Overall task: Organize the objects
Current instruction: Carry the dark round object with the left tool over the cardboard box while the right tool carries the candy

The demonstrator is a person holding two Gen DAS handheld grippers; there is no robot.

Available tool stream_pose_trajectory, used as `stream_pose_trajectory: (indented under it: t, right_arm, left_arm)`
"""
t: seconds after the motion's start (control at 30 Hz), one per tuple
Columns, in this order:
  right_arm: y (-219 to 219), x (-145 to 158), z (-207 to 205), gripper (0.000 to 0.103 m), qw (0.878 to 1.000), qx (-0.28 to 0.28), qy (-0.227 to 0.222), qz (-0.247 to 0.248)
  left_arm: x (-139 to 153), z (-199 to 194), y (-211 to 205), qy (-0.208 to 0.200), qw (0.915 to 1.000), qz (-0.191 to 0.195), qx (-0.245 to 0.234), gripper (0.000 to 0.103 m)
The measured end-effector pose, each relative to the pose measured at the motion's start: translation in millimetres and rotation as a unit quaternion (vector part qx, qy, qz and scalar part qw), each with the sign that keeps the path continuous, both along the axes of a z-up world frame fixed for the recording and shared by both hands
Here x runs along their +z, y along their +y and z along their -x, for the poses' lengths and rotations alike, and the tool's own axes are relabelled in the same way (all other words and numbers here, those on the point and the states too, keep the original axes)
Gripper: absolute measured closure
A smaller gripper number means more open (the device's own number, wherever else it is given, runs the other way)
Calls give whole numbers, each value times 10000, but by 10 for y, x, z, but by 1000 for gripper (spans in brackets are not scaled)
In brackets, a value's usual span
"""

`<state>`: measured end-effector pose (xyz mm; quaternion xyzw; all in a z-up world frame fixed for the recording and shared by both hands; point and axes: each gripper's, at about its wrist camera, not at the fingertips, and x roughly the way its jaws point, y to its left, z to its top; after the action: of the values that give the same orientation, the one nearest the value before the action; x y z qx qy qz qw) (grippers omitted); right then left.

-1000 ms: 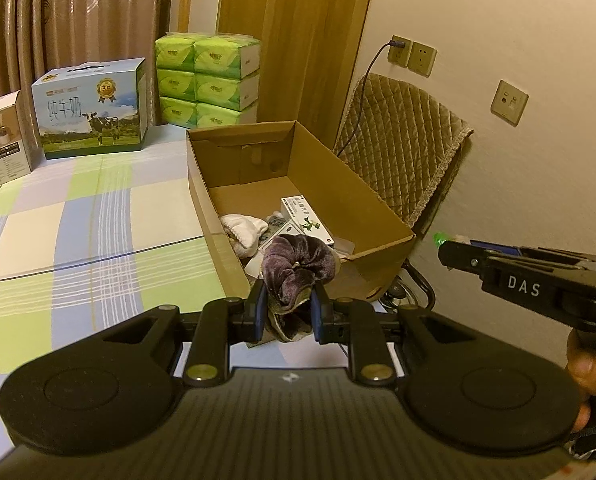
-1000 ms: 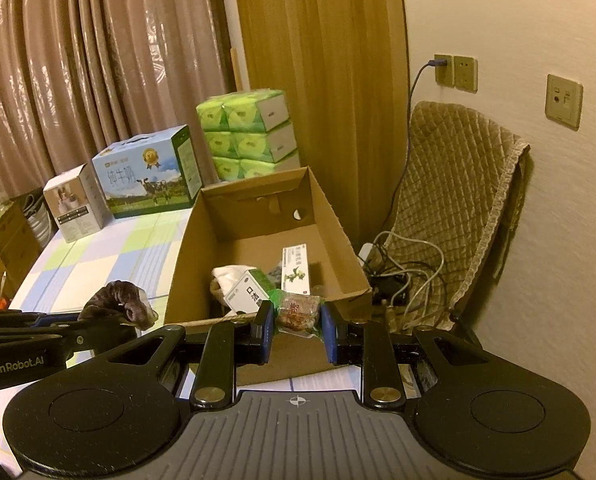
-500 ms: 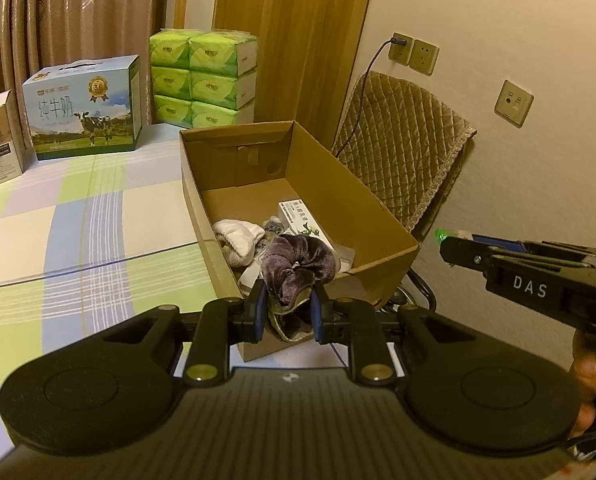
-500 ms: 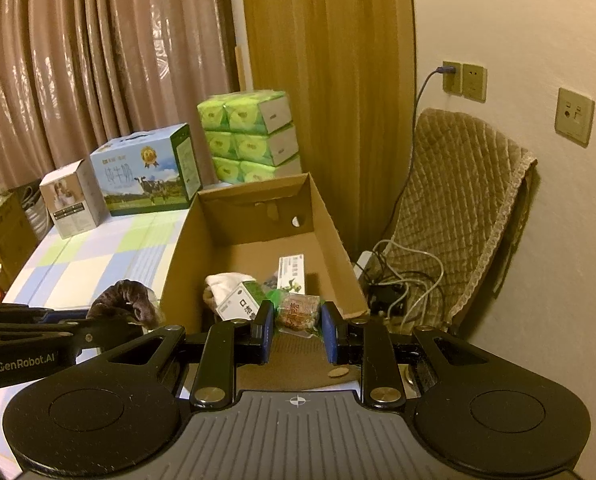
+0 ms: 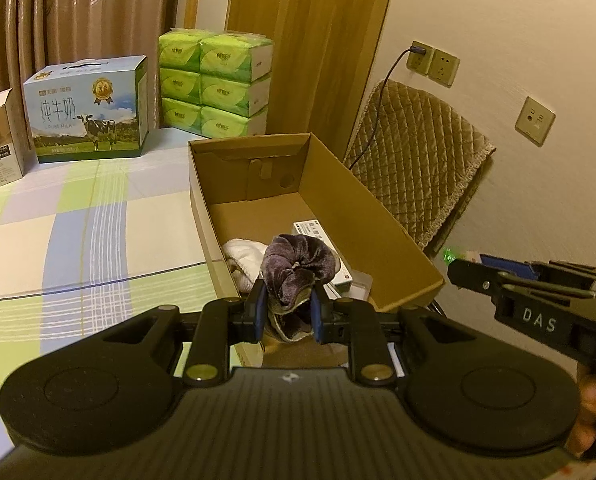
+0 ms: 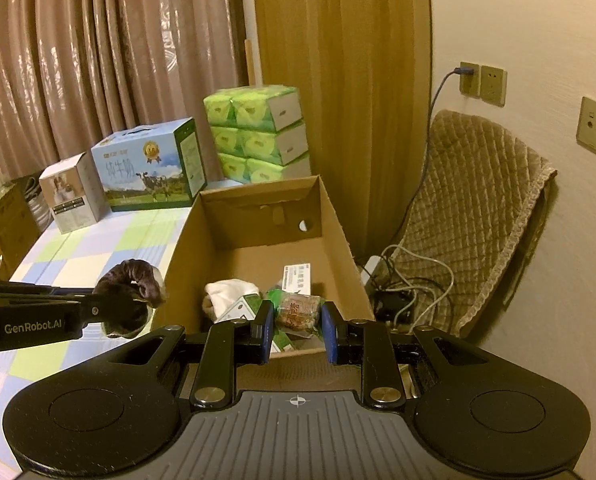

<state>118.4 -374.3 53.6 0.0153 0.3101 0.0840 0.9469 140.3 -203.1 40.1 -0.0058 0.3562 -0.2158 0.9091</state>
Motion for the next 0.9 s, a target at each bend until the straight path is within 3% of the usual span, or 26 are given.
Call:
stream_pose_trajectory:
  t: [0.9]
  right_arm:
    - [-22, -112, -653, 81, 9988, 257, 417, -12]
  left_arm:
    - [-35, -560, -230, 254, 9996, -13, -85, 85]
